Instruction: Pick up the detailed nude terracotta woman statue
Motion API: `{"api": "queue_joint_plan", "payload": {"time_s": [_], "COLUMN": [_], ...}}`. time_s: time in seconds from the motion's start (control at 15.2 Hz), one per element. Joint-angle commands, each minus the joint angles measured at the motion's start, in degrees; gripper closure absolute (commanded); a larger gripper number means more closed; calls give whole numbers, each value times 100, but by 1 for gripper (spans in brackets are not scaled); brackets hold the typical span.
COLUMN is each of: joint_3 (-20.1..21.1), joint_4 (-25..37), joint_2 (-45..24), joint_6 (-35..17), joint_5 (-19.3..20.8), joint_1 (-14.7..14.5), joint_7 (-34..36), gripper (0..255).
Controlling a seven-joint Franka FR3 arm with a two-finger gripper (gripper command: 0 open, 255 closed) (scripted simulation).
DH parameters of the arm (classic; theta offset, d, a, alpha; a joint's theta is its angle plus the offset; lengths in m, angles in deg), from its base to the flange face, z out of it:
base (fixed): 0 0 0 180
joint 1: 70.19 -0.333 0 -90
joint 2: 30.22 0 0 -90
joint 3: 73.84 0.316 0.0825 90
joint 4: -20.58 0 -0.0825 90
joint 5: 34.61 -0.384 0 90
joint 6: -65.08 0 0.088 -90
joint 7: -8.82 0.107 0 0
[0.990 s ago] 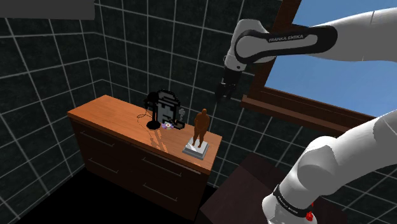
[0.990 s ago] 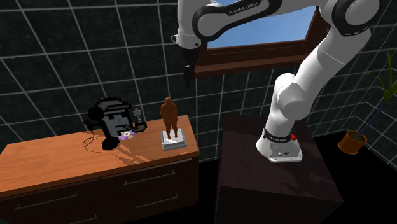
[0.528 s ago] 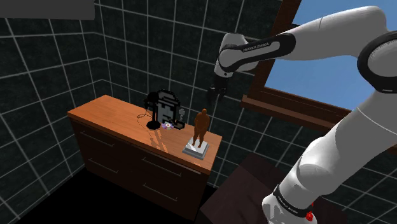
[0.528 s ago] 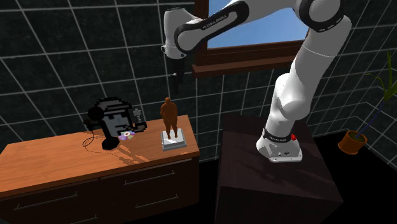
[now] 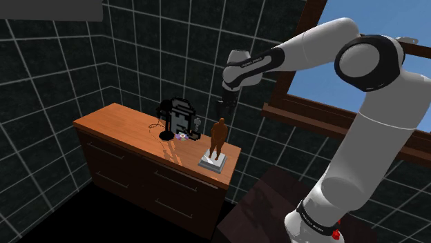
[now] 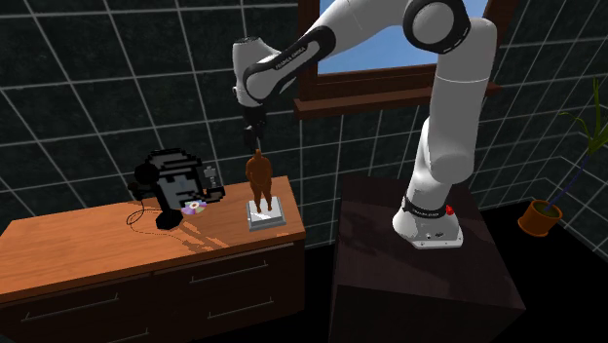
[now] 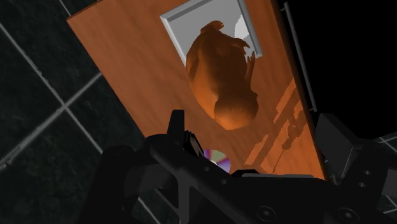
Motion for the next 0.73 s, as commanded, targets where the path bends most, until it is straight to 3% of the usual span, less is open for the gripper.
{"api": "queue_joint_plan", "payload": {"time_s": [0.0,0.53,0.59,0.66], "joint_3": [-12,-3,-4,-5], "joint_4": [55,-130,-132,-133], "joint_2": [-142,-420,-421,-421], "joint_6": [-89,-551,-554,-556], "joint_5": [-13,-55,-55,-56], "joint_1": [17,23,25,26], "joint_7": [-18,-53,-57,-59], "gripper": [0,0,255,255]}}
